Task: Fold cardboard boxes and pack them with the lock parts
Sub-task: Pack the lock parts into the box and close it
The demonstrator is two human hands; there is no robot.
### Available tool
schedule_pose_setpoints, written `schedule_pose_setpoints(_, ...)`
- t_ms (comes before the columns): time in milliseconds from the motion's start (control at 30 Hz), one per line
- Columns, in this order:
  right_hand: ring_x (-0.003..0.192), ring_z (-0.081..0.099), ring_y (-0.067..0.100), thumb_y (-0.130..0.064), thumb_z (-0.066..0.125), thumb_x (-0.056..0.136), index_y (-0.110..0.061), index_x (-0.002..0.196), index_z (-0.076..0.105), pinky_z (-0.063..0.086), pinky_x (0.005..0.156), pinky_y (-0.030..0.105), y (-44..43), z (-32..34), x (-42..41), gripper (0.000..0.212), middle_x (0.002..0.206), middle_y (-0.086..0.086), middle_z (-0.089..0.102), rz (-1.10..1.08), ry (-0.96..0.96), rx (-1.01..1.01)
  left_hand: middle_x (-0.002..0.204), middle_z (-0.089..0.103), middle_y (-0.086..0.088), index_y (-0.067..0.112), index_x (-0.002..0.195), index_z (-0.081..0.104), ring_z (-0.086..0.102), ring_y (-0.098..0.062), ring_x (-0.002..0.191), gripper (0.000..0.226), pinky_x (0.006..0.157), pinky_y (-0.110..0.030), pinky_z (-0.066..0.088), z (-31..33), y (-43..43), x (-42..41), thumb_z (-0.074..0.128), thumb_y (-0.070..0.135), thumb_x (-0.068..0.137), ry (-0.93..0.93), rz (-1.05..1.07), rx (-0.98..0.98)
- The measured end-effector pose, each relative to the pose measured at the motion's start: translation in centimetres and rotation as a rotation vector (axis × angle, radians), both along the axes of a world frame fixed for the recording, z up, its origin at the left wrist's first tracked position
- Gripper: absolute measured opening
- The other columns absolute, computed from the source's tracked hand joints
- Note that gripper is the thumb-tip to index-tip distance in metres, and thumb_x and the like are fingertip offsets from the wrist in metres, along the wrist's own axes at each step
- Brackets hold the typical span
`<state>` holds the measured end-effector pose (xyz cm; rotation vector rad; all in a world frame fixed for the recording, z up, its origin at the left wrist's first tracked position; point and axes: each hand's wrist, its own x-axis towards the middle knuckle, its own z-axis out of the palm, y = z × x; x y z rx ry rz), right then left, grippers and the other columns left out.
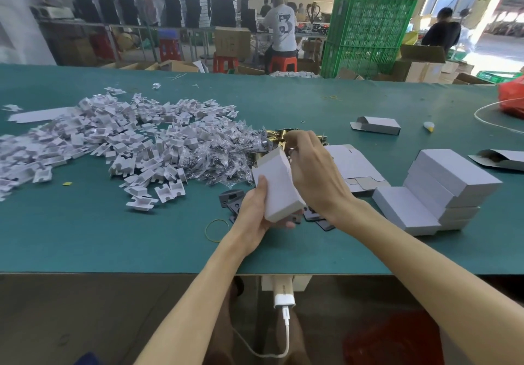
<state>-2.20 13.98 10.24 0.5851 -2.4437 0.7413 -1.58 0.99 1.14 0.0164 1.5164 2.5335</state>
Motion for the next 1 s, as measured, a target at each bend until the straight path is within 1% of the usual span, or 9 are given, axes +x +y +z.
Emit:
schedule_pose_setpoints(100, 0.105, 0.058, 0.027, 0.002, 0.045, 0.100, 0.002, 0.124, 0.055, 0.045, 0.086, 0.029, 0.2, -0.1, 0.1, 0.026, 0.120, 0.014, 0.058, 0.016, -0.004, -0.071, 0.098, 0.074, -0.012, 0.000, 0.139, 0.052, 0.071, -0.025, 0.072, 0.061, 0.039, -0.029, 0.046, -0.1, 0.0, 0.0, 0.046, 0.052, 0.107, 0.014, -0.023, -0.042)
schedule_pose_setpoints(167, 0.103, 0.059, 0.024, -0.002, 0.047, 0.101, -0.001, 0.123, 0.057, 0.049, 0.087, 0.035, 0.1, -0.1, 0.3, 0.023, 0.120, 0.012, 0.057, 0.028, 0.002, -0.043, 0.105, 0.071, -0.014, 0.000, 0.141, 0.048, 0.070, -0.029, 0.080, 0.058, 0.044, -0.031, 0.049, -0.1, 0.1, 0.0, 0.052, 0.046, 0.106, 0.038, -0.054, -0.086)
schedule_pose_setpoints(333, 0.109, 0.057, 0.020, -0.016, 0.054, 0.103, -0.004, 0.124, 0.061, 0.051, 0.090, 0.031, -2.0, 0.1, 0.9, 0.025, 0.122, 0.007, 0.059, 0.123, -0.017, 0.134, 0.115, 0.067, -0.019, 0.003, 0.140, 0.047, 0.072, -0.027, 0.083, 0.050, 0.059, -0.038, 0.059, -0.2, 0.2, 0.0, 0.065, 0.027, 0.100, 0.105, -0.063, -0.148)
schedule_pose_setpoints(467, 0.109, 0.058, 0.025, -0.021, 0.061, 0.101, -0.003, 0.121, 0.062, 0.050, 0.090, 0.033, -4.7, 0.1, 0.3, 0.027, 0.122, 0.010, 0.059, 0.142, -0.110, 0.330, 0.097, 0.077, 0.000, 0.022, 0.122, 0.069, 0.072, -0.013, 0.079, 0.022, 0.064, -0.029, 0.059, -0.1, 0.1, 0.3, 0.057, 0.014, 0.105, 0.196, -0.081, -0.237)
schedule_pose_setpoints(567, 0.103, 0.057, 0.028, -0.018, 0.062, 0.099, -0.004, 0.107, 0.062, 0.039, 0.083, 0.029, -6.7, -0.5, -0.1, 0.016, 0.112, 0.010, 0.059, 0.128, -0.085, 0.480, 0.113, 0.069, -0.007, 0.008, 0.132, 0.058, 0.064, -0.019, 0.097, 0.027, 0.076, -0.025, 0.057, -0.6, -0.2, 0.5, 0.055, 0.013, 0.105, 0.185, -0.078, -0.300)
schedule_pose_setpoints(700, 0.110, 0.057, 0.025, -0.014, 0.062, 0.097, -0.011, 0.100, 0.065, 0.025, 0.117, 0.036, -8.6, -1.1, -0.7, 0.005, 0.112, 0.007, 0.062, 0.107, -0.063, 0.725, 0.126, 0.061, -0.017, -0.006, 0.143, 0.047, 0.057, -0.017, 0.109, 0.035, 0.089, -0.025, 0.053, -1.6, -0.6, 0.2, 0.044, 0.005, 0.110, 0.174, -0.095, -0.368)
schedule_pose_setpoints(767, 0.110, 0.058, 0.026, -0.009, 0.058, 0.096, -0.014, 0.091, 0.057, 0.022, 0.120, 0.038, -9.2, -1.1, -1.1, 0.007, 0.110, 0.008, 0.062, 0.128, -0.088, 0.775, 0.123, 0.061, -0.017, -0.007, 0.144, 0.046, 0.057, -0.017, 0.108, 0.037, 0.088, -0.025, 0.053, -1.6, -0.7, 0.2, 0.044, 0.005, 0.109, 0.175, -0.090, -0.369)
schedule_pose_setpoints(900, 0.107, 0.057, 0.028, -0.014, 0.059, 0.098, -0.010, 0.098, 0.058, 0.029, 0.091, 0.026, -9.8, -1.6, -2.0, 0.005, 0.111, 0.010, 0.060, 0.165, -0.146, 0.700, 0.100, 0.064, 0.002, 0.005, 0.118, 0.058, 0.056, -0.010, 0.091, 0.014, 0.080, -0.023, 0.050, -1.8, -0.5, 0.1, 0.048, 0.003, 0.108, 0.155, -0.115, -0.341)
schedule_pose_setpoints(1000, 0.115, 0.053, 0.034, -0.016, 0.058, 0.099, -0.007, 0.122, 0.052, 0.036, 0.100, 0.035, -10.7, -2.2, -3.0, 0.025, 0.126, 0.014, 0.052, 0.137, -0.186, 0.637, 0.081, 0.062, 0.014, 0.019, 0.095, 0.056, 0.055, -0.004, 0.077, 0.019, 0.075, -0.023, 0.048, -1.6, -0.3, 0.0, 0.049, 0.006, 0.109, 0.143, -0.132, -0.334)
